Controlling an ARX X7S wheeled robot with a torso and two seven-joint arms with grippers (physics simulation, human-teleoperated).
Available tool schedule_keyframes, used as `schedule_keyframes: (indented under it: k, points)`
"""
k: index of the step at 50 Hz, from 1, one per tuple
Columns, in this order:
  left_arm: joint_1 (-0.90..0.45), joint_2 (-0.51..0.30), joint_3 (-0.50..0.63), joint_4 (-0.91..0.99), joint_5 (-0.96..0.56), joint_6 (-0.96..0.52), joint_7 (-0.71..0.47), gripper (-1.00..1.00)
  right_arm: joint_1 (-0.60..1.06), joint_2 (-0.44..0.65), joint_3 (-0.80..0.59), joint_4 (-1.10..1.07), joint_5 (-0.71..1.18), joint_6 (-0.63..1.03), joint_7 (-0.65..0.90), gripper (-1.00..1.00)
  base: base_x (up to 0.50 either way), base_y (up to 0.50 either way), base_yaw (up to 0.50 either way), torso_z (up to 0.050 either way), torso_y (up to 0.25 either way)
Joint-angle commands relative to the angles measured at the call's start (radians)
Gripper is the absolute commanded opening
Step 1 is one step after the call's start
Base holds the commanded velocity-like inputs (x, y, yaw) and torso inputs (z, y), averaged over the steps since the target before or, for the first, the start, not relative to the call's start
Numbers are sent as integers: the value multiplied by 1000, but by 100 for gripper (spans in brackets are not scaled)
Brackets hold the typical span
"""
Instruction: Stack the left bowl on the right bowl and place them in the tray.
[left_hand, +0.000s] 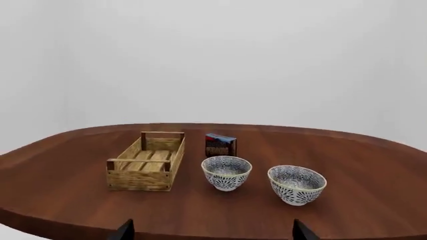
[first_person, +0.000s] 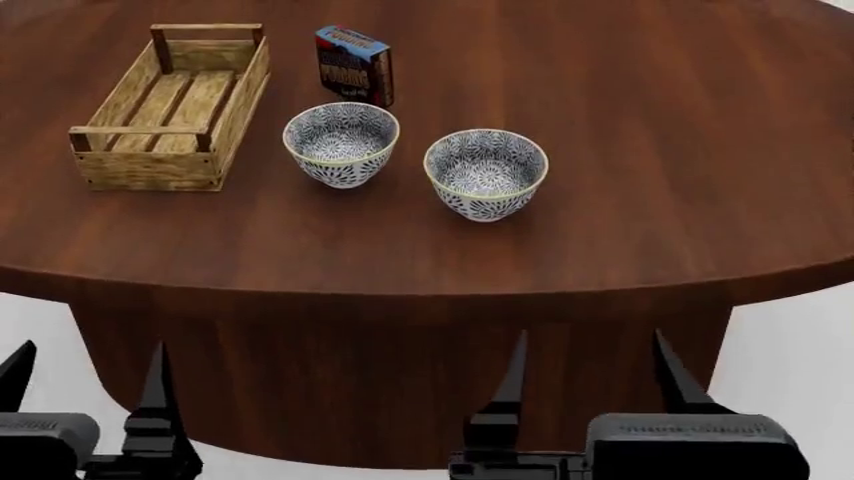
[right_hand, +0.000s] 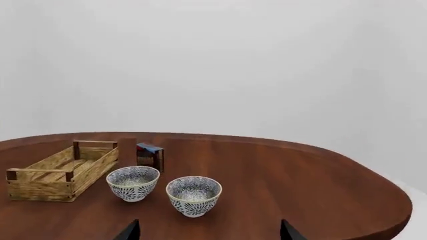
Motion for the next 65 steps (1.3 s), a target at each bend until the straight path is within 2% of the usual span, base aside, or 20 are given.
schedule_keyframes:
  k: [1,7,9,11,21,35,43,65]
  points:
    - [-111,-29,-11,101,-31,-147,-31,100,122,41,3,-193,33,243,6,100,0,0,0,50,0]
    - [-122,-46,-15,118,-52,-161,-18,100,126,54,-11,-176,29,235,3,100,0,0,0,50,0]
    - [-121,-59,10,107,-18,-154,-26,100,125,53,-12,-160,30,227,5,100,0,334,0,30,0]
    - [-109,-61,5,108,-27,-123,-19,100,127,58,-24,-149,20,224,9,100,0,500,0,0,0]
    - [-119,-70,-30,110,-64,-145,-28,100,124,61,-38,-116,20,203,14,100,0,500,0,0,0]
    - [-120,-81,-21,95,-56,-123,-51,100,117,79,-66,-119,-3,195,33,100,28,500,0,0,0]
    - [-113,-85,-16,96,-56,-113,-58,100,109,85,-69,-141,-3,198,41,100,414,336,0,0,0]
    - [-108,-96,-25,104,-85,-131,-75,100,107,93,-74,-138,7,185,56,100,500,50,0,0,0]
